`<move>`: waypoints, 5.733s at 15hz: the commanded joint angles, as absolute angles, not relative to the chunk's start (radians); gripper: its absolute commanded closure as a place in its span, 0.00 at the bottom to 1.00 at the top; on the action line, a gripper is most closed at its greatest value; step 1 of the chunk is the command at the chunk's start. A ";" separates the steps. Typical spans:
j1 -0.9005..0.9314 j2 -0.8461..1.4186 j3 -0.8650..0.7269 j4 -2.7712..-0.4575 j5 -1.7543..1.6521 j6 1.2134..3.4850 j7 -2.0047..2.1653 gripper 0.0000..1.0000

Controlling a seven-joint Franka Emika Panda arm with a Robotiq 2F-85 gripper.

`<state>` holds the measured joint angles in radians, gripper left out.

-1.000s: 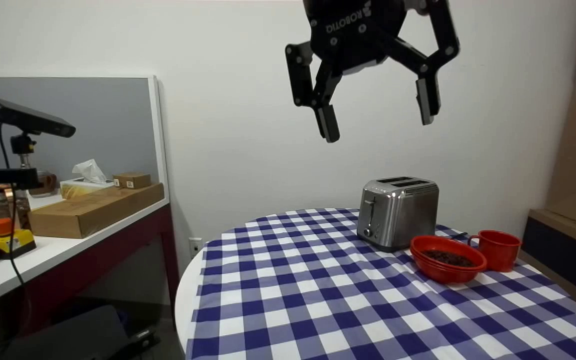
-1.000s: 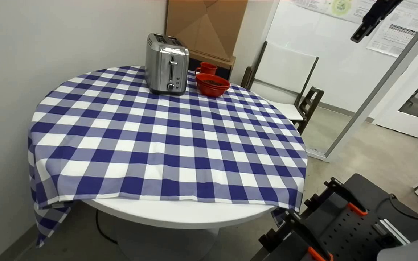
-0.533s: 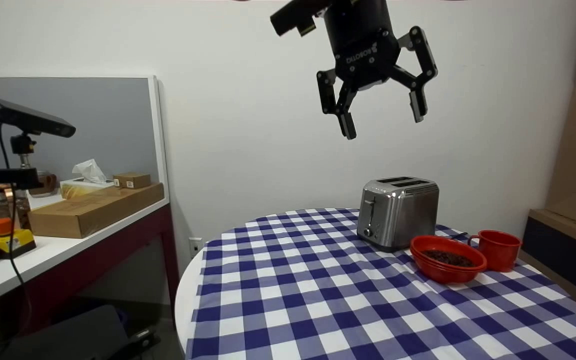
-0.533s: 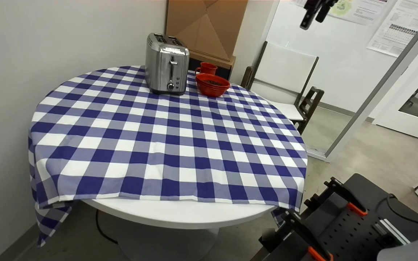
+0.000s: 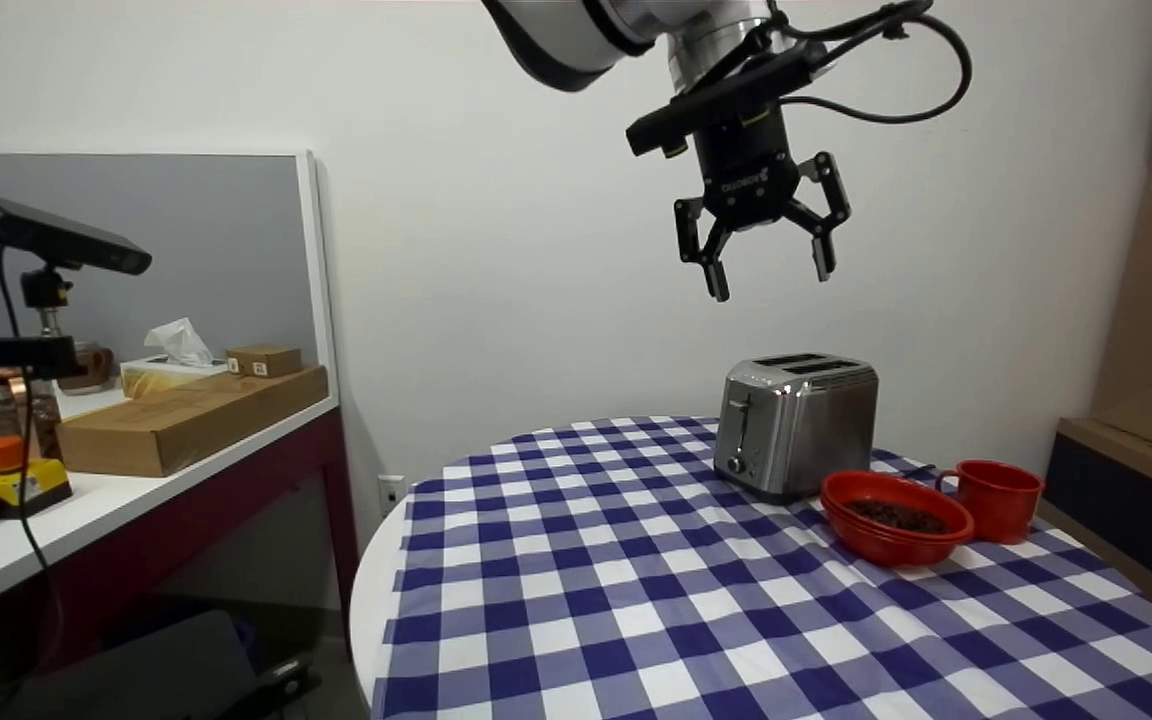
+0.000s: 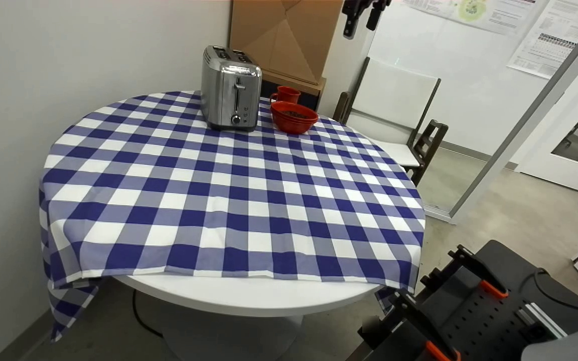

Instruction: Push the toaster switch down

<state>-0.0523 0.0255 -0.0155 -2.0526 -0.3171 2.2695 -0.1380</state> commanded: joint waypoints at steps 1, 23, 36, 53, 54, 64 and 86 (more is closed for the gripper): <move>-0.023 0.148 -0.005 -1.907 -0.282 2.240 -0.122 0.01; 0.101 0.674 -0.020 -1.418 -0.230 2.361 0.180 1.00; 0.151 0.893 -0.050 -1.171 -0.236 2.348 0.180 1.00; 0.131 1.177 -0.055 -0.891 -0.181 2.196 0.155 1.00; 0.127 1.174 -0.049 -0.884 -0.173 2.183 0.147 1.00; 0.022 0.938 0.013 -1.075 -0.081 2.033 -0.046 0.21; -0.009 0.048 -0.020 -2.146 -0.106 2.179 -0.041 0.00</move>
<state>-0.0030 0.2123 -0.0241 -1.9524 -0.1165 2.1014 -0.0368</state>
